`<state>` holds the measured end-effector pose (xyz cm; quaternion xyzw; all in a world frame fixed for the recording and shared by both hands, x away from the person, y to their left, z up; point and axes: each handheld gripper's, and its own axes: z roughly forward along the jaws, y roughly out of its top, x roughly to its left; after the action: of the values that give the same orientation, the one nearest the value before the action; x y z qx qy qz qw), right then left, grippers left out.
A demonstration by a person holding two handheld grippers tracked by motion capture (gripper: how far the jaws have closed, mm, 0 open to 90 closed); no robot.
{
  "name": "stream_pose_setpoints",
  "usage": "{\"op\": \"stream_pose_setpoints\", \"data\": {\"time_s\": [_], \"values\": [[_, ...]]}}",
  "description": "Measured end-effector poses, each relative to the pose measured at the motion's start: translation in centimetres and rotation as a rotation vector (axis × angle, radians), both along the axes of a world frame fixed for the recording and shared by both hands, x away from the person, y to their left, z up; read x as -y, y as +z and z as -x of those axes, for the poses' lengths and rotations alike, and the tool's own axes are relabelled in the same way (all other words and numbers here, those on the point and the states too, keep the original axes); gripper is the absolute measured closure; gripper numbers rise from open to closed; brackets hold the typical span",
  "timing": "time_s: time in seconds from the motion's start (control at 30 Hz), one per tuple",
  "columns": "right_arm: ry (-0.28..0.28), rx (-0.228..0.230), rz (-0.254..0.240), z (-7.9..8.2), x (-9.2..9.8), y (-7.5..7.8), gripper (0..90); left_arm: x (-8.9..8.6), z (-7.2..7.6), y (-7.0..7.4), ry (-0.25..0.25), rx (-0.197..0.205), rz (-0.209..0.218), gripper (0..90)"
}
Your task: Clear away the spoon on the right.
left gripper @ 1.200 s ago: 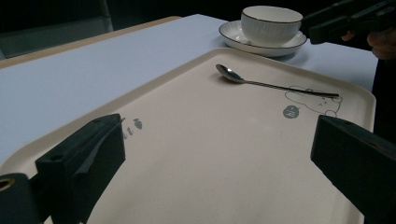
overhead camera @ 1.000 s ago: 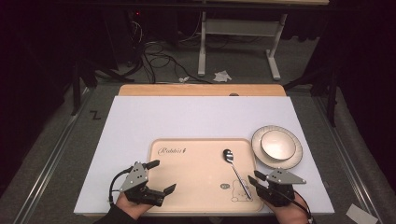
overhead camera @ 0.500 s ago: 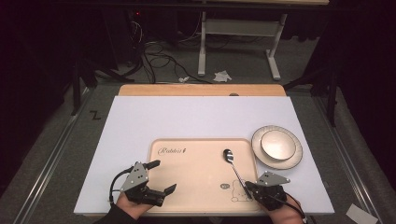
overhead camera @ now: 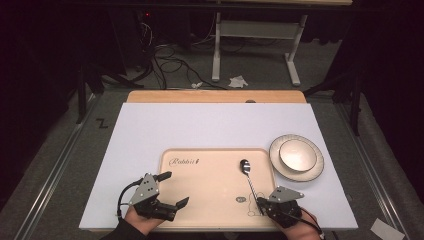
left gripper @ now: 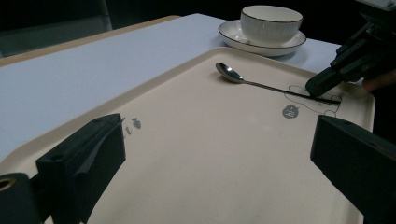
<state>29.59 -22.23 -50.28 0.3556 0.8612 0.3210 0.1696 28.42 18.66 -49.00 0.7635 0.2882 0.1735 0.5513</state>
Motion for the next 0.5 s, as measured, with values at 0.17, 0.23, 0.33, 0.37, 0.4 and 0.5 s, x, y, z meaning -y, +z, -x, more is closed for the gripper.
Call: {"op": "stream_pose_setpoints", "data": {"time_s": [0.17,0.23,0.33,0.37,0.4,0.5], "values": [[0.025,-0.006,0.006,0.1,-0.3,-0.2,90.0,0.0,0.0,0.0,0.001,0.000,0.001,3.8],[0.031,-0.005,0.007,0.1,-0.4,-0.2,90.0,0.0,0.0,0.0,0.000,0.000,0.001,3.8],[0.048,-0.002,0.008,0.2,-0.7,-0.3,90.0,0.0,0.0,0.0,0.000,0.000,0.001,3.8],[0.052,0.002,0.008,0.3,-0.8,-0.3,90.0,0.0,0.0,0.0,0.000,-0.001,0.002,3.9],[0.054,-0.001,0.010,0.3,-0.9,-0.3,90.0,0.0,0.0,0.0,0.000,-0.001,0.001,4.0],[0.068,-0.001,0.009,0.4,-1.3,-0.3,90.0,0.1,0.0,0.0,-0.002,-0.001,0.000,4.0]]}}
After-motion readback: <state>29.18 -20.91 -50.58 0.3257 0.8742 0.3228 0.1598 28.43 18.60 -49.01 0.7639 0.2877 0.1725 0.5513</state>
